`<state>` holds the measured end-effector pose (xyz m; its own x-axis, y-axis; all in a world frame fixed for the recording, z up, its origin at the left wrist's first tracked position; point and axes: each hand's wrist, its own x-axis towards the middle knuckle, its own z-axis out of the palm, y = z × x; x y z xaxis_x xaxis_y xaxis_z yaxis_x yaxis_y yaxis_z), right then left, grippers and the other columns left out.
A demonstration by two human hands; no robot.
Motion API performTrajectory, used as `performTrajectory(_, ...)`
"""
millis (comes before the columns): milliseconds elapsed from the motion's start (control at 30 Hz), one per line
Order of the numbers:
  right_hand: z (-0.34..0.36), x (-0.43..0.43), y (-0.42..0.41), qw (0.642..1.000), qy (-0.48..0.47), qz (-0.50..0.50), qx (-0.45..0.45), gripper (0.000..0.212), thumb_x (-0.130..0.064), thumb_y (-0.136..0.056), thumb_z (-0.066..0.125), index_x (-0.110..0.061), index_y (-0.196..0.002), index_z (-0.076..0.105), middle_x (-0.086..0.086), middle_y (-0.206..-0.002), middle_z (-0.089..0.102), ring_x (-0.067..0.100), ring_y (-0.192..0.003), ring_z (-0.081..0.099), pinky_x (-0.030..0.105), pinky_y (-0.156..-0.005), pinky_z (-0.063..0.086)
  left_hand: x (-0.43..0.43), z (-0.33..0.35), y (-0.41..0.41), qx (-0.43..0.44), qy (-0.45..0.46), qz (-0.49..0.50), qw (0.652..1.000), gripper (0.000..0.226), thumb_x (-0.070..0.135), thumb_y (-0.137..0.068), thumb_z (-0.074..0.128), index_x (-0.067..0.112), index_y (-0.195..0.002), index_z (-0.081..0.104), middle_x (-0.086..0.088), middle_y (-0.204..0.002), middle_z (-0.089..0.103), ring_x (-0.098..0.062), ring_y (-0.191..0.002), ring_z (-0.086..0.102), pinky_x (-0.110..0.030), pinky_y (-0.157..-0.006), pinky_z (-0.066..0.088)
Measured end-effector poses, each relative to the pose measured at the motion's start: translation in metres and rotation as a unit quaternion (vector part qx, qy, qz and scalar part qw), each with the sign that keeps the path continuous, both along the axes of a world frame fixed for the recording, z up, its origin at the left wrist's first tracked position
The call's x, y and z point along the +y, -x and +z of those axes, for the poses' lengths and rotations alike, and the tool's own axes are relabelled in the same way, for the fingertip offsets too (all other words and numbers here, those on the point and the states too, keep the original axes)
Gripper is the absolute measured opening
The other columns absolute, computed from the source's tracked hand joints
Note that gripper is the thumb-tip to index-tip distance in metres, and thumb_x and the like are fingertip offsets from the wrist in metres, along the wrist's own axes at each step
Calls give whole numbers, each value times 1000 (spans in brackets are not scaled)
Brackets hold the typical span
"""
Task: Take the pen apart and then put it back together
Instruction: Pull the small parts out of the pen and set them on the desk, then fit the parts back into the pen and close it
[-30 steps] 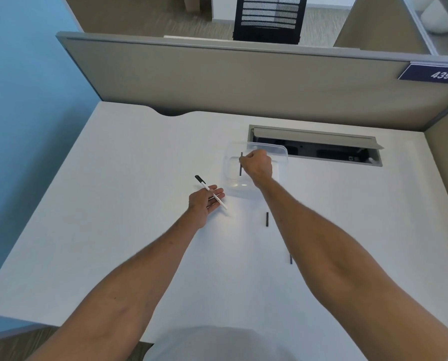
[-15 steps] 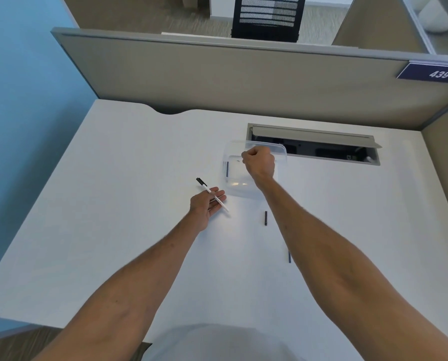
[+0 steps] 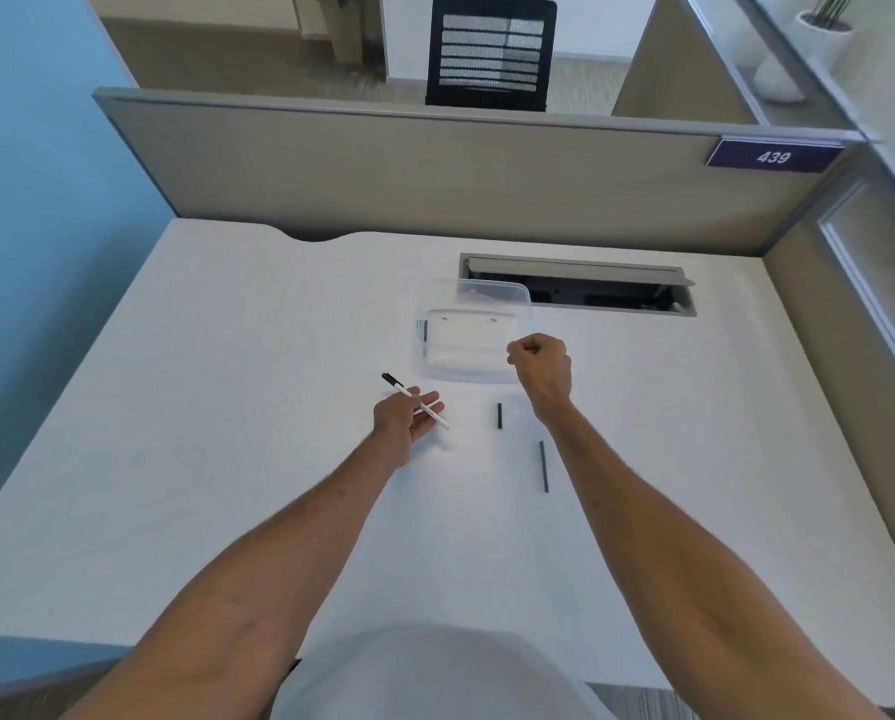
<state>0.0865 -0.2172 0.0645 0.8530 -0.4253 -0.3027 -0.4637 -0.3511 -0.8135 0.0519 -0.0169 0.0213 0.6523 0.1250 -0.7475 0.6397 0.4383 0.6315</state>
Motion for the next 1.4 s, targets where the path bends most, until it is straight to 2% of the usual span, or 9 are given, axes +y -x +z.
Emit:
performTrajectory(67, -6, -11, 18, 1000, -11, -4, 17, 21, -15, -100, 65, -1, -108, 79, 9, -109, 85, 33, -112, 78, 47, -99, 63, -8, 4, 9, 3, -2, -9, 1000, 28, 0, -114, 42, 3, -138, 57, -24, -148, 69, -39, -113, 70, -49, -103, 60)
performTrajectory(200, -15, -28, 51, 998, 7, 11, 53, 23, -15, -101, 63, 0, -108, 79, 10, -111, 85, 33, -114, 78, 46, -100, 63, -22, 10, 22, 7, 0, -21, 1000, 41, 1, -114, 43, -2, -154, 51, -23, -146, 71, -40, -111, 71, -51, -101, 61)
performTrajectory(300, -25, -40, 77, 995, 44, 20, 90, 24, -14, -101, 61, 0, -110, 78, 12, -114, 84, 36, -113, 78, 46, -99, 63, -32, 13, 30, 6, -1, -28, 1000, 40, 1, -114, 44, -2, -154, 52, -23, -145, 71, -41, -114, 73, -48, -96, 62)
performTrajectory(400, -33, -47, 98, 985, 108, 43, 125, 23, -15, -101, 58, -7, -112, 77, 10, -117, 81, 37, -112, 76, 42, -97, 62, -40, 13, 33, 8, 0, -34, 999, 38, -1, -112, 45, -1, -149, 54, -23, -144, 72, -45, -130, 73, -54, -113, 59)
performTrajectory(500, -37, -48, 111, 973, 163, 80, 141, 21, -18, -102, 58, -10, -113, 74, 7, -117, 79, 35, -109, 76, 40, -96, 60, -48, 13, 36, 6, 4, -35, 999, 23, -4, -111, 47, 7, -131, 54, -25, -145, 71, -45, -126, 74, -52, -116, 56)
performTrajectory(700, -41, -49, 123, 952, 217, 135, 169, 30, -30, -105, 62, -9, -126, 69, 9, -131, 74, 36, -121, 73, 44, -106, 60, -60, 13, 40, 5, 3, -37, 999, 26, -5, -111, 49, 4, -134, 55, -27, -145, 70, -39, -111, 71, -43, -96, 61)
performTrajectory(900, -49, -49, 126, 949, 224, 132, 181, 28, -22, -104, 61, -8, -127, 70, 10, -135, 72, 37, -123, 73, 43, -104, 60, -60, 11, 42, 4, -7, -31, 999, 42, -5, -110, 49, -4, -152, 51, -26, -144, 71, -40, -111, 72, -44, -99, 63)
performTrajectory(1233, -47, -45, 122, 957, 209, 121, 162, 23, -21, -102, 61, -8, -118, 72, 9, -127, 75, 37, -116, 74, 41, -100, 59, -47, 18, 37, -3, 4, -17, 1000, 44, -5, -111, 49, -5, -155, 50, -26, -147, 69, -40, -112, 70, -41, -92, 60)
performTrajectory(1400, -36, -28, 114, 972, 162, 129, 111, 18, -21, -98, 61, -14, -111, 73, 2, -116, 79, 32, -109, 74, 40, -97, 60, -42, 23, 32, -2, 24, -6, 1000, 26, -6, -110, 49, 5, -132, 55, -24, -147, 70, -39, -112, 71, -42, -96, 60)
